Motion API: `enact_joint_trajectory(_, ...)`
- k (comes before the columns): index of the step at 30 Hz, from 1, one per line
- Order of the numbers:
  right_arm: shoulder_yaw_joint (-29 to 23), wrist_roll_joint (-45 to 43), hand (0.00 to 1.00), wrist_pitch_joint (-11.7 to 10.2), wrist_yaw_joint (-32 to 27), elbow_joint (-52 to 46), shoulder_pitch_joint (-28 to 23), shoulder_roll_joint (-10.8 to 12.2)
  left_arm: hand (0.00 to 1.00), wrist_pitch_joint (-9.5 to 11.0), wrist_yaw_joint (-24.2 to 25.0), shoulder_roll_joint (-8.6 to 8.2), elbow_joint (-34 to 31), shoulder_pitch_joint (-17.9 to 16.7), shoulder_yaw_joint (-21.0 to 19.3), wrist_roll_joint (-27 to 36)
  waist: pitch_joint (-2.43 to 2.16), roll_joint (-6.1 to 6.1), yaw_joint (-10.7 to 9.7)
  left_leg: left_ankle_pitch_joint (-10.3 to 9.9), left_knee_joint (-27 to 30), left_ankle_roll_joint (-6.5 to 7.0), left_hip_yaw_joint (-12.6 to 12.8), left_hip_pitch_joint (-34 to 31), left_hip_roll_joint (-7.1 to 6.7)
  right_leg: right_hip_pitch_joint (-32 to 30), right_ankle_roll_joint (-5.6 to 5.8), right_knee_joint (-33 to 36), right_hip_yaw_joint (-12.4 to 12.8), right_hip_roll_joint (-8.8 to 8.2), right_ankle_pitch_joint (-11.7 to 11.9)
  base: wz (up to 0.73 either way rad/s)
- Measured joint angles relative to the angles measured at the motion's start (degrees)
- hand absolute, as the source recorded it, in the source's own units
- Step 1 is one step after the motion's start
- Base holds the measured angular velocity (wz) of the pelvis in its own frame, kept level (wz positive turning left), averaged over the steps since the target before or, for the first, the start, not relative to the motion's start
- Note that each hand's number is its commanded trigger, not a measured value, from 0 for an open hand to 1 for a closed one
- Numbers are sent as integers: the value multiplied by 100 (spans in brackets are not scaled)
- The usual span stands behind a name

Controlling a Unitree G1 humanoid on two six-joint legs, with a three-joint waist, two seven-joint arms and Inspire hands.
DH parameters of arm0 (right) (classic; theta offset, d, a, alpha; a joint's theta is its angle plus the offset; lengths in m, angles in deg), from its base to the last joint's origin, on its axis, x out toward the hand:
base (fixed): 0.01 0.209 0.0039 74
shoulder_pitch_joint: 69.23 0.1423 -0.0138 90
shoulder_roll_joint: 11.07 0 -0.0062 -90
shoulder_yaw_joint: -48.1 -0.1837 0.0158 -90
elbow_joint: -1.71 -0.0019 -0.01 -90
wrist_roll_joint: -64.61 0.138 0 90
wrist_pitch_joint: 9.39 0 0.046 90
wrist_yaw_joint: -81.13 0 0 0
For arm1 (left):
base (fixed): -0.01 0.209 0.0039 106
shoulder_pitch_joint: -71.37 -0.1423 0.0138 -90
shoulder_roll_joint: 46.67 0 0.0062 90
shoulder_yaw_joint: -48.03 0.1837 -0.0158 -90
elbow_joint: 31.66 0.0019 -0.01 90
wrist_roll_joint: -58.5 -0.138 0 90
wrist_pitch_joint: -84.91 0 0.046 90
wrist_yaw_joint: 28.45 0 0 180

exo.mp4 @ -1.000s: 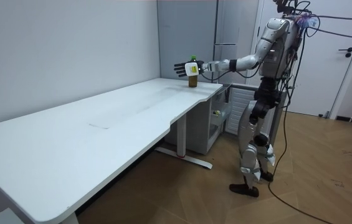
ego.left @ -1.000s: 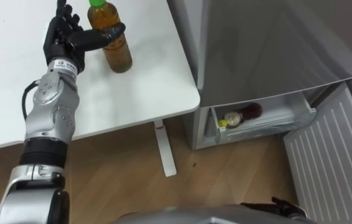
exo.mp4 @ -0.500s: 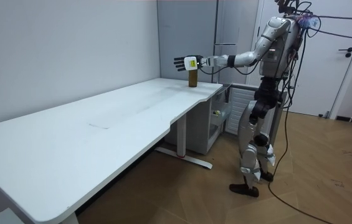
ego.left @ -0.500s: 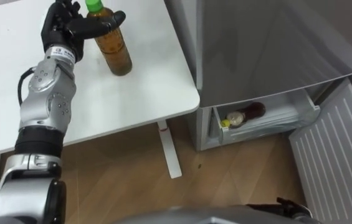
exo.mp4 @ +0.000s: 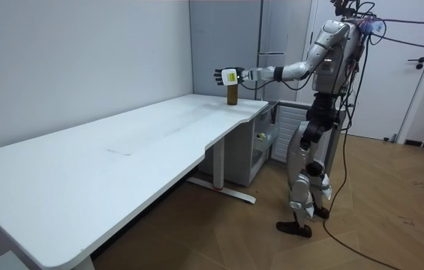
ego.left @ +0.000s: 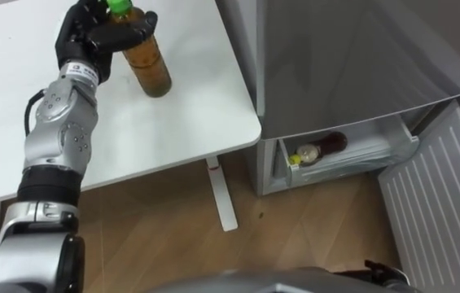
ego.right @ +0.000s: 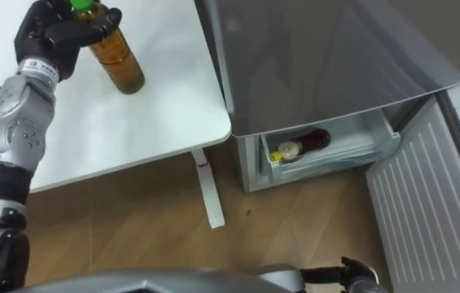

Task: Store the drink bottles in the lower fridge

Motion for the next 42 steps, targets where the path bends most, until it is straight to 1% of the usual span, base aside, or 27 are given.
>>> enact_joint_trajectory(2, 1, 9, 0, 4, -6, 1, -1, 2, 100, -2, -1, 17, 78, 2, 0, 8, 2, -3, -4, 0, -1, 0, 12, 0, 3, -25, 0, 36, 14, 0, 0, -2)
enact_joint_trajectory(4, 1, 11, 0, 5, -6, 0, 7, 12, 100, -2, 3, 16, 99, 4, 32, 18, 15, -23, -9, 0, -2, 0, 32, 2, 6, -34, 0, 40, 30, 0, 0, -4)
enact_joint_trajectory(8, 0, 4, 0, 16, -12, 0, 18, 12, 100, -121, 30, 15, 165, 4, 52, 16, 28, -44, -27, 0, -4, 1, 56, -13, 9, -62, 0, 50, 54, 0, 0, -3)
enact_joint_trajectory(10, 0, 4, 0, 57, -14, -1, 26, 12, 100, -154, 48, 15, 189, 4, 53, 15, 28, -44, -27, 0, -4, 2, 68, -40, 10, -99, 0, 53, 77, 2, 0, -4)
enact_joint_trajectory(11, 0, 4, 0, 104, -14, -1, 26, 12, 100, -191, 90, 14, 196, 4, 53, 15, 27, -46, -31, 0, -4, 2, 75, -54, 11, -120, 1, 54, 83, 2, 0, 0)
enact_joint_trajectory(13, 0, 0, 0, 130, -15, 0, 25, 12, 100, -260, 134, 14, 202, 4, 56, 14, 24, -49, -46, 0, -4, 2, 76, -81, 11, -141, 1, 54, 86, 2, 0, 0)
enact_joint_trajectory(19, 0, -50, 0, 139, -9, -1, 40, 10, 100, -277, 208, 14, 207, 12, 56, 13, 20, -46, -72, 0, 0, 2, 76, -98, 11, -161, 1, 54, 96, 3, 1, 0)
enact_joint_trajectory(23, 6, -119, 0, 200, -8, -34, 61, 10, 100, -328, 217, 7, 303, 41, 55, 19, 13, -37, -140, 0, 4, 2, 76, -100, 11, -163, 1, 59, 98, 3, 1, 0)
enact_joint_trajectory(28, 34, -85, 0, 259, -23, -250, 64, 11, 100, -333, 216, -28, 324, 56, 62, 33, 8, -39, -143, 2, 5, 3, 107, -85, 21, -167, 1, 68, 93, 3, 1, -2)
enact_joint_trajectory(30, 226, -23, 0, 254, -21, -396, 77, 14, 100, -333, 211, -76, 324, 55, 65, 86, 1, -53, -132, 3, 11, 3, 100, -86, 24, -167, 1, 69, 89, 3, 1, 0)
enact_joint_trajectory(32, 343, -126, 0, 216, 6, -583, 97, 79, 100, -325, 198, -245, 305, 55, 64, 126, -15, -78, -88, 3, 17, 3, 74, -91, 22, -166, 1, 68, 84, 3, 1, 0)
enact_joint_trajectory(33, 356, -166, 0, 205, 9, -632, 102, 108, 100, -317, 201, -294, 302, 55, 72, 128, -20, -86, -65, 3, 16, 3, 73, -90, 21, -163, 1, 69, 83, 3, 1, 0)
enact_joint_trajectory(35, 551, -203, 0, 170, 28, -767, 148, 159, 100, -246, 203, -402, 283, 54, 205, 146, -41, -125, 32, 3, 16, 3, 73, -80, 22, -157, 0, 74, 82, 2, 2, 0)
enact_joint_trajectory(37, 677, -167, 0, 168, 17, -1045, 132, 210, 100, -231, 158, -477, 217, 43, 292, 177, -33, -148, 103, 4, 12, 4, 71, -70, 19, -148, 0, 64, 68, -2, 4, 0)
enact_joint_trajectory(38, 756, -209, 0, 180, 18, -1347, 89, 254, 100, -226, 78, -558, 17, -54, 348, 170, -26, -174, 159, 4, 8, 4, 73, -66, 19, -148, 0, 67, 37, -7, 4, 0)
enact_joint_trajectory(39, 807, -231, 0, 180, 31, -1494, 86, 276, 100, -226, 65, -598, -112, -132, 361, 155, -24, -190, 170, 4, 8, 3, 70, -73, 19, -151, 0, 68, -1, -11, 4, 0)
enact_joint_trajectory(40, 922, -236, 0, 167, 82, -1739, 106, 313, 100, -226, 62, -678, -331, -266, 405, 125, -25, -229, 228, 5, 11, 2, 66, -80, 25, -159, 0, 71, -78, -17, 3, 0)
enact_joint_trajectory(41, 968, -230, 0, 100, 145, -1843, 144, 371, 100, -227, 61, -746, -456, -342, 492, 125, -32, -276, 323, 5, 18, 2, 47, -86, 29, -155, 0, 70, -114, -16, 4, 5)
enact_joint_trajectory(42, 984, -228, 0, 88, 187, -1874, 182, 398, 100, -227, 62, -756, -559, -399, 544, 124, -31, -298, 339, 5, 28, 2, 21, -97, 27, -146, 0, 66, -141, -16, 4, 14)
